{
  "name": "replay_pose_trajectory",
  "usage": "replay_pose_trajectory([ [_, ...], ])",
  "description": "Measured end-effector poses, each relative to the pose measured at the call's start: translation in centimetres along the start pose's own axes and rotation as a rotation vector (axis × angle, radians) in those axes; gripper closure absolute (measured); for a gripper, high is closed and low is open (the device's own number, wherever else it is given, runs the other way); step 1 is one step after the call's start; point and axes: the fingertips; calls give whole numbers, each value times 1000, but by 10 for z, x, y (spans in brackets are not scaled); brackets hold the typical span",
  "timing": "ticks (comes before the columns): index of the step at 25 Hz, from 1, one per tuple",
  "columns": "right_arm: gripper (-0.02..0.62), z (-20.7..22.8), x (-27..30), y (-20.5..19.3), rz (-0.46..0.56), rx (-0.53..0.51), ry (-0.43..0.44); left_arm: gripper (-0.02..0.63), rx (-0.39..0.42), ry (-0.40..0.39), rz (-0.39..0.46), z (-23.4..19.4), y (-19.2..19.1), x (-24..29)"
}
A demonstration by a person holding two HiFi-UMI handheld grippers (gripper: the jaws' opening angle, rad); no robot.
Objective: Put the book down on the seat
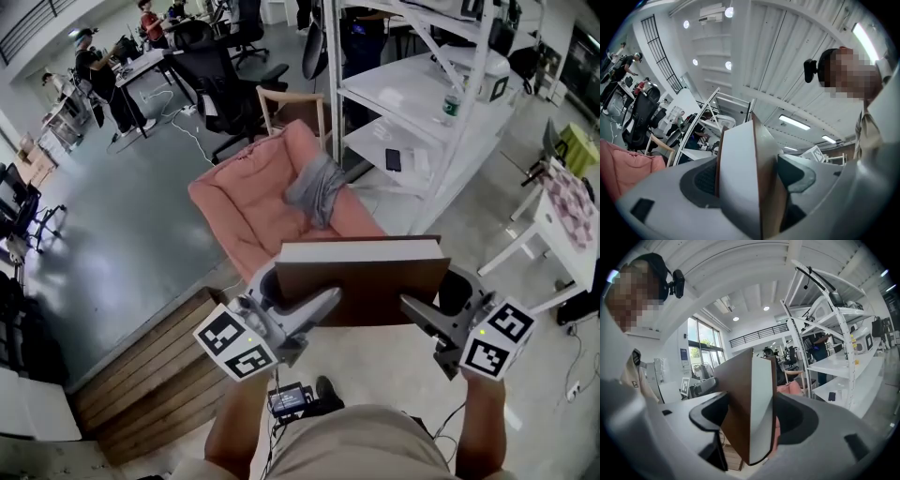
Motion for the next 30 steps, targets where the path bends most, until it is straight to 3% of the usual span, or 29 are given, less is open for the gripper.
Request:
replay_pose_trajectory([
  [13,287,3,68,15,0,-28,-10,265,14,-12,26,-68,15,-10],
  [22,287,31,122,30,-12,-28,88,265,56,74,17,-117,22,1],
  [30,287,86,176,39,-40,-14,161,262,65,158,4,-177,10,33],
])
Point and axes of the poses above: the fingertips, and each gripper's own axes: x forward along the fingers, z to its right, y out of its top, and after that the axes turned 4 degrees about x, right-handed
